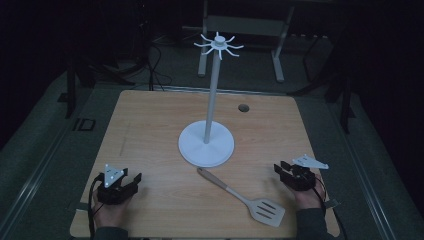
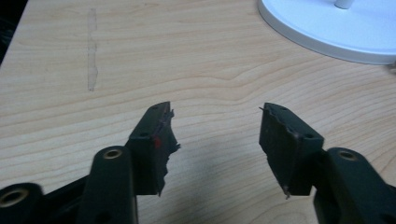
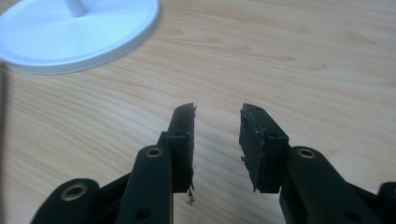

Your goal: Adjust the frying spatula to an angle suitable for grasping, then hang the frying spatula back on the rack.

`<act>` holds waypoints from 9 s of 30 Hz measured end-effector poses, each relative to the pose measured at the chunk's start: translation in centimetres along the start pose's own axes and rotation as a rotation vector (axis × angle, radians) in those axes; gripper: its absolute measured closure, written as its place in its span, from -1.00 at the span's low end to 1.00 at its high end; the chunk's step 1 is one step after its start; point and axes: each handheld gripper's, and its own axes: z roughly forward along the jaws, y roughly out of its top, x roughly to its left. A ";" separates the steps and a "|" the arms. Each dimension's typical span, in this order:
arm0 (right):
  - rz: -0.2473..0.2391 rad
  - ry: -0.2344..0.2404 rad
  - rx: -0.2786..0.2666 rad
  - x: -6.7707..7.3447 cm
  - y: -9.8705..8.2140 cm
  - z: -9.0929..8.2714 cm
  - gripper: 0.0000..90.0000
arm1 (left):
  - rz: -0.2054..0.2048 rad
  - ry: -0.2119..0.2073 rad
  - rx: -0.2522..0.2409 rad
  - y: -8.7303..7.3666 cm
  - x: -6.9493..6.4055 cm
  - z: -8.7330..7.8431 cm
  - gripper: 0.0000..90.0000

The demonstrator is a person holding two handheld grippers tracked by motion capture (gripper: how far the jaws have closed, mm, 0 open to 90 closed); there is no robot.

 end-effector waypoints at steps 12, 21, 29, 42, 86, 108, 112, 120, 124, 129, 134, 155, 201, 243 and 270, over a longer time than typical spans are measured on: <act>-0.101 0.053 0.029 2.9 2.5 -0.1 0.46 | -0.025 -0.022 -0.004 0.0 0.2 -0.2 0.05; -0.132 0.115 0.053 4.3 4.9 -0.2 0.48 | -0.028 -0.022 0.002 0.0 0.2 -0.1 0.09; -0.226 0.138 0.097 6.3 6.6 0.3 0.48 | -0.033 -0.026 0.007 0.0 0.1 -0.1 0.11; -0.332 0.181 0.170 9.5 8.3 1.7 0.45 | -0.034 -0.022 0.002 0.0 0.2 -0.2 0.11; -0.479 0.333 0.518 15.7 4.9 8.3 0.57 | -0.034 -0.013 -0.001 0.0 0.2 -0.2 0.11; -0.333 0.202 0.461 11.6 7.5 10.6 0.61 | -0.039 -0.011 0.000 0.0 0.3 -0.2 0.11; -0.330 0.217 0.483 11.5 7.7 10.7 0.59 | -0.039 -0.012 -0.002 0.0 0.3 -0.2 0.11; -0.340 0.213 0.543 11.6 7.3 11.5 0.60 | -0.037 -0.011 -0.001 0.0 0.2 -0.2 0.11; -0.341 0.213 0.543 11.6 7.3 11.5 0.63 | -0.037 -0.011 -0.003 0.0 0.2 -0.2 0.11; -0.337 0.213 0.523 11.6 7.1 11.3 0.64 | -0.036 -0.009 -0.003 0.0 0.3 -0.2 0.11; -0.333 0.211 0.510 11.5 7.2 11.1 0.64 | -0.036 -0.008 0.000 0.0 0.2 -0.1 0.11; -0.275 0.180 0.340 10.3 8.8 8.4 0.64 | -0.038 -0.007 -0.010 0.1 0.1 -0.1 0.11; -0.244 0.178 -0.095 10.7 13.7 2.6 0.65 | -0.039 0.011 -0.030 0.2 0.2 -0.3 0.09; -0.206 0.196 -0.215 12.0 16.2 1.4 0.65 | -0.054 0.022 -0.031 0.1 0.4 -0.3 0.09; -0.171 0.192 -0.260 12.4 18.2 1.0 0.65 | -0.053 0.021 -0.034 0.1 0.4 -0.4 0.09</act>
